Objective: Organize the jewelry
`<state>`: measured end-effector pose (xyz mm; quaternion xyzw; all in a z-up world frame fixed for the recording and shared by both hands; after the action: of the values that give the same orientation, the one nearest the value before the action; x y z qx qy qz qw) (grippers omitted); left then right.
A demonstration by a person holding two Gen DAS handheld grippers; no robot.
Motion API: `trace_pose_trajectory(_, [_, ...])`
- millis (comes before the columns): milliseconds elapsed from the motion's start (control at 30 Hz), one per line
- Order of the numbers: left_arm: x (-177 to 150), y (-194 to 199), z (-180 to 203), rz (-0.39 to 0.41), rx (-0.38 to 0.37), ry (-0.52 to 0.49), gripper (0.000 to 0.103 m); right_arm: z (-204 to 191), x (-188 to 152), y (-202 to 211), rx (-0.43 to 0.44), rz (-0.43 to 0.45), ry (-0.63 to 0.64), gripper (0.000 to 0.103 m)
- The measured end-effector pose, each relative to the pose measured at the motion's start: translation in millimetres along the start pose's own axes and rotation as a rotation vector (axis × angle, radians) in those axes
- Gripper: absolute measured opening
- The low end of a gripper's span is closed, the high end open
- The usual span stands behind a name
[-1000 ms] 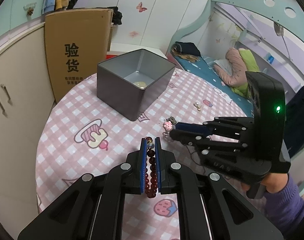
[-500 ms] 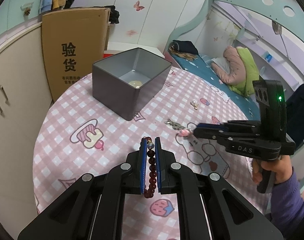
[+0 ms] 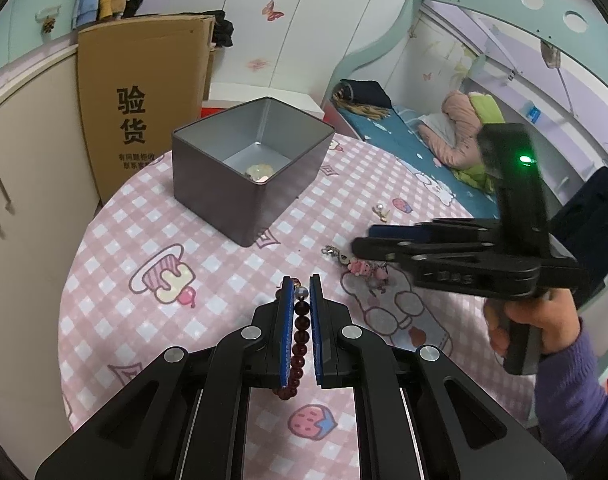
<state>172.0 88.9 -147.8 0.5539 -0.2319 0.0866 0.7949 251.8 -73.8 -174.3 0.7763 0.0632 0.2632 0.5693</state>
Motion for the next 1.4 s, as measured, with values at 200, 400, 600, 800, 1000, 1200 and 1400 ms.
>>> trace_pose_trajectory(200, [2.1,-0.1,-0.8,-0.001,-0.007,-0.001,0.009,-15.9,4.2,-16.0,-0.110,-0.068,0.076,0.031])
trace_pose_trajectory(400, [4.0,-4.5,0.4,-0.013,-0.019,-0.009,0.009,-32.5,3.6,-19.1,-0.179,-0.081,0.144,0.015])
trace_pose_trajectory(600, [0.0,-11.3,-5.6,-0.038,-0.015,0.013,0.011,-24.7,6.7,-8.6,-0.111,-0.037,0.095,0.015])
trace_pose_trajectory(800, [-3.7,-24.8,-8.0,-0.093,-0.018,0.029,0.011,-5.9,4.3,31.7,-0.011,0.060,0.023,0.015])
trace_pose_trajectory(1000, [-6.5,-28.2,-2.4,-0.073,0.039,0.031,0.066,-0.6,8.2,59.8,0.019,0.122,0.008,0.015])
trace_pose_trajectory(1200, [-7.3,-43.0,-1.6,-0.118,0.100,0.012,0.056,2.7,10.3,90.3,0.035,0.198,0.001,0.015])
trace_pose_trajectory(1400, [-6.5,-51.5,-1.5,-0.136,0.158,0.010,0.026,6.9,10.0,115.7,0.033,0.254,-0.004,0.015])
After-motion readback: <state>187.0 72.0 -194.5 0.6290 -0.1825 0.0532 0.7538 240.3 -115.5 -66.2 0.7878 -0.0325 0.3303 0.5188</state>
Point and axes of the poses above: each gripper's, at about its wrist camera, not at the fingertips, and y roughly against the way its jaws point, z to its right, x to its top, the point moved 2 cm from there along -y, roughly the way its jaws point, and after that the axes turned 13 degrees about -z, right-handed, at the moved point
